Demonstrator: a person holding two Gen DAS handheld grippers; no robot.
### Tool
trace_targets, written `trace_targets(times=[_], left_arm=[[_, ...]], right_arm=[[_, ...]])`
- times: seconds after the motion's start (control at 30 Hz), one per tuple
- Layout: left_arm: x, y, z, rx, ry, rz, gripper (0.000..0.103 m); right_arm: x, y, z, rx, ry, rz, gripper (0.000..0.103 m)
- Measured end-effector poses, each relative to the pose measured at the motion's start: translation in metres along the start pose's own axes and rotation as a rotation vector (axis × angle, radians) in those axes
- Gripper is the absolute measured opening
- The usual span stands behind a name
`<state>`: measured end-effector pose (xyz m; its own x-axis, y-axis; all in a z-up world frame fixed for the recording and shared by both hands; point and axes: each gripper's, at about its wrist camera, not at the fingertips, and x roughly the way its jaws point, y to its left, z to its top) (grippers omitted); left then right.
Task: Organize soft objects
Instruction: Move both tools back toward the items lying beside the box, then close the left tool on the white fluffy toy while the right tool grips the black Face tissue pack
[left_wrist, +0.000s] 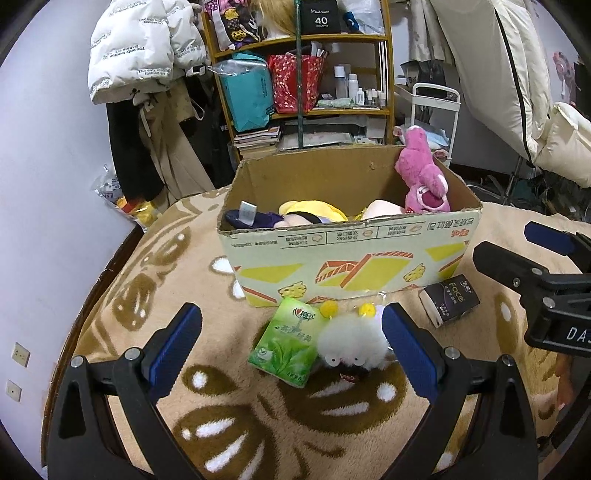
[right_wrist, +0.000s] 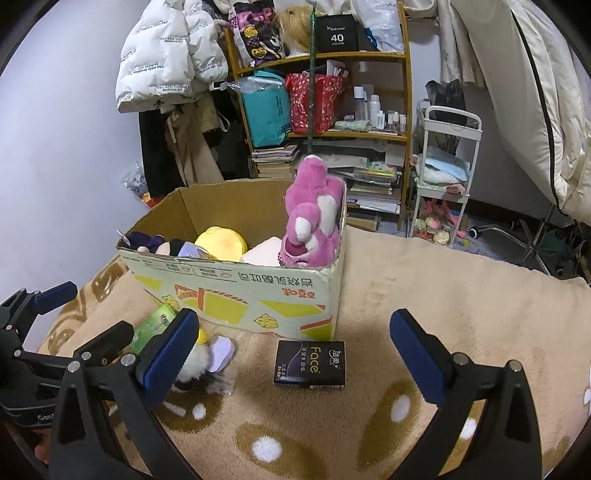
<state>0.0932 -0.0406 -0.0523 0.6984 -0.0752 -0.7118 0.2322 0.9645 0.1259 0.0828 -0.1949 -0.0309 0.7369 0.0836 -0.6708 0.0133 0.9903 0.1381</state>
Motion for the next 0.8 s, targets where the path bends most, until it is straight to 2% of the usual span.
trace_targets(times=[0.33,0.8], left_arm=[[0.022,-0.012,-0.001,0.02,0.048,-0.024,0.097],[0.05,-0.035,-0.011,0.105,0.124,-0.024,0.097]], right_arm=[[0.021,-0.009,-0.001,0.04,0.053,-0.002,0.103],[0.054,-0.015,-0.007,0.044,0.128,-0.015,0.103]])
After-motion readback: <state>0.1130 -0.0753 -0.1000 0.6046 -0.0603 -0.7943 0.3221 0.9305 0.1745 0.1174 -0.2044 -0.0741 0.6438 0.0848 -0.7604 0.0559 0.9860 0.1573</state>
